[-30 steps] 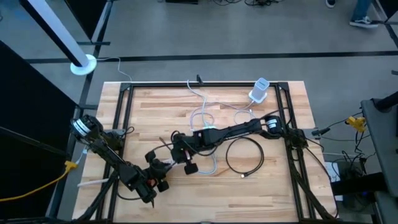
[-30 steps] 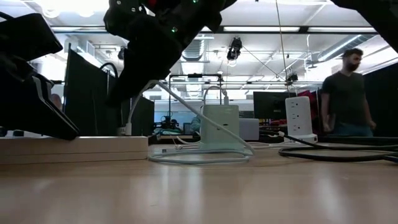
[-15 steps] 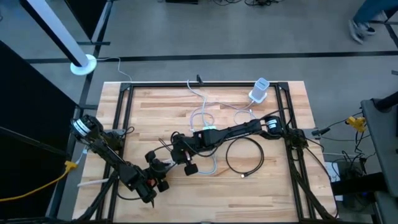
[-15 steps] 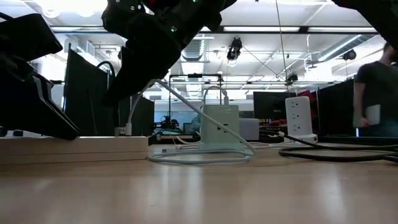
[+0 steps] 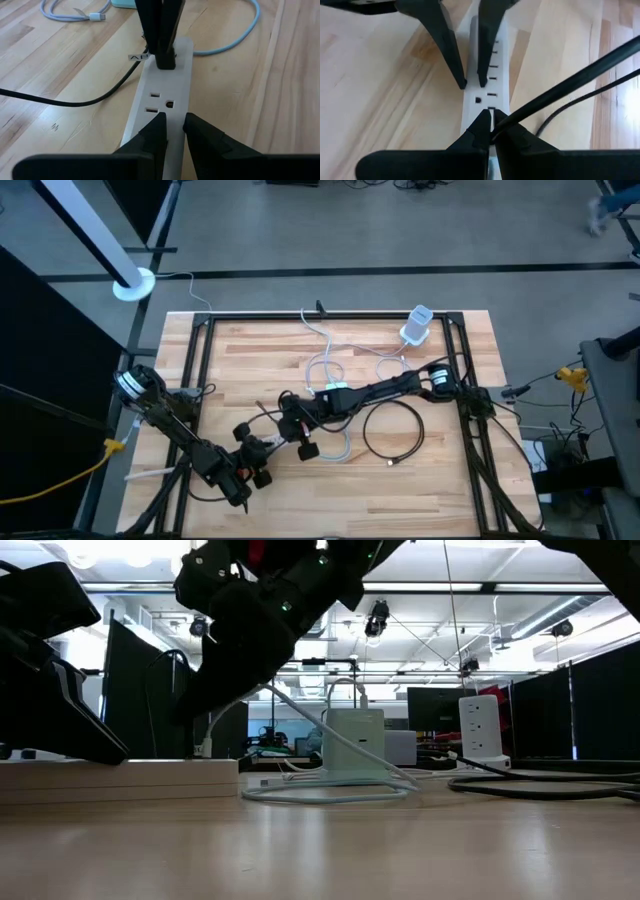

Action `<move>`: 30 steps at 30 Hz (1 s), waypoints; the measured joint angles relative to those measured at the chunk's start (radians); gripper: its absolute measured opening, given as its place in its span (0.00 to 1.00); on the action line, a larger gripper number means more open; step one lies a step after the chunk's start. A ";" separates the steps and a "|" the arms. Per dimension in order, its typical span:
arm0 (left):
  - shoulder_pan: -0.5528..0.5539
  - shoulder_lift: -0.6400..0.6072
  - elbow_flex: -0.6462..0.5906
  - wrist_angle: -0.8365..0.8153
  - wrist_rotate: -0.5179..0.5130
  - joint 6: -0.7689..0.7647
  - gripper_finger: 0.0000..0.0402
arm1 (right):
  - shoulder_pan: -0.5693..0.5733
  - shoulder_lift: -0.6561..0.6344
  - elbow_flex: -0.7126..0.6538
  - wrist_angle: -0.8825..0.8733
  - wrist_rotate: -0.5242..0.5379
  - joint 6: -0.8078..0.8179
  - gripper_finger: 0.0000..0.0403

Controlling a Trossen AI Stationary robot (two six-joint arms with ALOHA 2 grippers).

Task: Insert USB
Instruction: Insert the black USB cable into the bottom white outlet, then return to Home Position

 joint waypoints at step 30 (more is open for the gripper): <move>-0.003 -0.008 0.000 -0.005 0.012 -0.004 0.16 | -0.007 -0.295 0.005 -0.410 -0.240 -0.024 0.56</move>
